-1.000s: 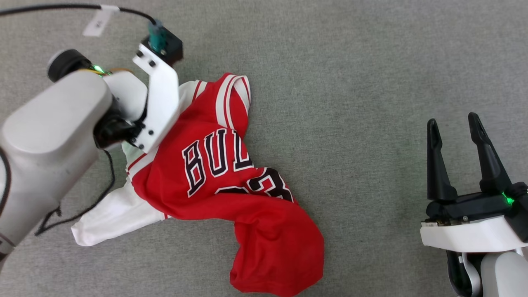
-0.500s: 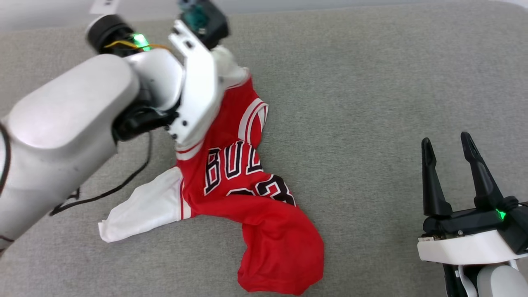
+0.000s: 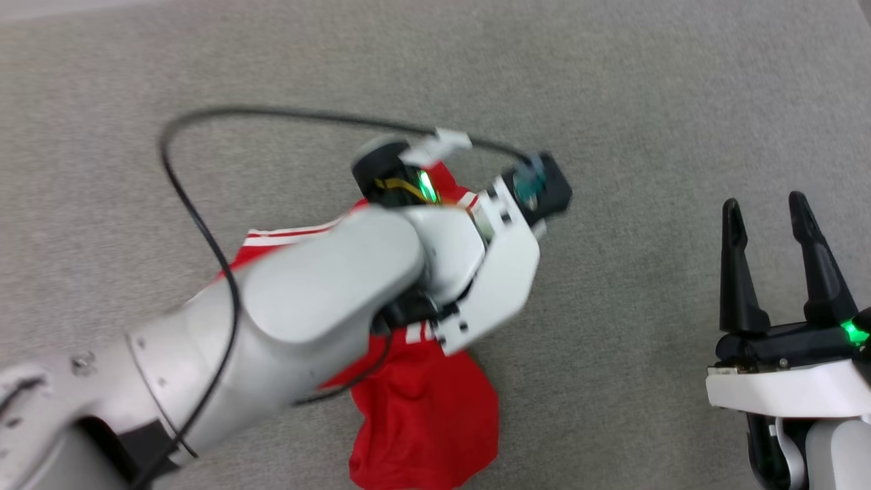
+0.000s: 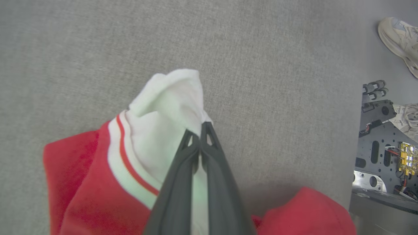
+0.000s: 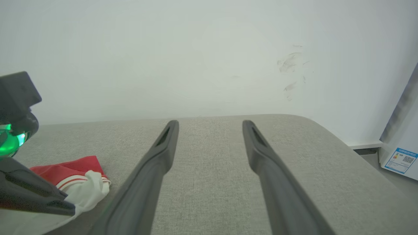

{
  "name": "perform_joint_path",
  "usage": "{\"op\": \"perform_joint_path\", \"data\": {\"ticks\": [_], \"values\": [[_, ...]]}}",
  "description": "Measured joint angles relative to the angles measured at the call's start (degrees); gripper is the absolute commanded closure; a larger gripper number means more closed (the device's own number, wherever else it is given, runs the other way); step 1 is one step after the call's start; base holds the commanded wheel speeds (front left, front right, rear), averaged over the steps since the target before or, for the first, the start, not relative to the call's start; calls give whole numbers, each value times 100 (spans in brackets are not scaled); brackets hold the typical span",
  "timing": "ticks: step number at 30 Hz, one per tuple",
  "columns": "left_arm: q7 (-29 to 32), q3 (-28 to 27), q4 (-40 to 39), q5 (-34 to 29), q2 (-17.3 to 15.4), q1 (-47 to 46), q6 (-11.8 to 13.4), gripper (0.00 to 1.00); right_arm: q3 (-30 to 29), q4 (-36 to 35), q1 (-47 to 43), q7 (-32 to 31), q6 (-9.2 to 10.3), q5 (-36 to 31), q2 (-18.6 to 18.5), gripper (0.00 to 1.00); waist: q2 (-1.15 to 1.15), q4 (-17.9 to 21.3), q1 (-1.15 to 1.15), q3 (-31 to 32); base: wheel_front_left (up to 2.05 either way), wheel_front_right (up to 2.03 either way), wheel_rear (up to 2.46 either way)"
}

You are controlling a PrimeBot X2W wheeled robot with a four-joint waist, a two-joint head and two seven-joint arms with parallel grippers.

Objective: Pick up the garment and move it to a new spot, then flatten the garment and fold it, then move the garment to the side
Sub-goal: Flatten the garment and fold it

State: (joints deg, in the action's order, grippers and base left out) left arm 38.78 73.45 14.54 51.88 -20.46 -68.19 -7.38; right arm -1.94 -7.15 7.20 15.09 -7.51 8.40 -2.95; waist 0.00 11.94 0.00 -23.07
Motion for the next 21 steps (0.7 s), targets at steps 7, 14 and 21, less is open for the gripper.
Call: {"op": "perform_joint_path", "data": {"ticks": [7,14,21], "values": [[398,-35,69,-523,287,608,2,100,-45,-12,112,0,0,41,0,0,0,189,0,-311,0,0,0],[-37,-66,287,-739,332,753,3,60,-74,18,164,0,0,16,0,0,0,148,0,-292,0,0,0],[-2078,-59,682,-846,415,308,-1,0,-115,11,68,0,0,-114,0,0,0,-88,0,62,0,0,0]]}}
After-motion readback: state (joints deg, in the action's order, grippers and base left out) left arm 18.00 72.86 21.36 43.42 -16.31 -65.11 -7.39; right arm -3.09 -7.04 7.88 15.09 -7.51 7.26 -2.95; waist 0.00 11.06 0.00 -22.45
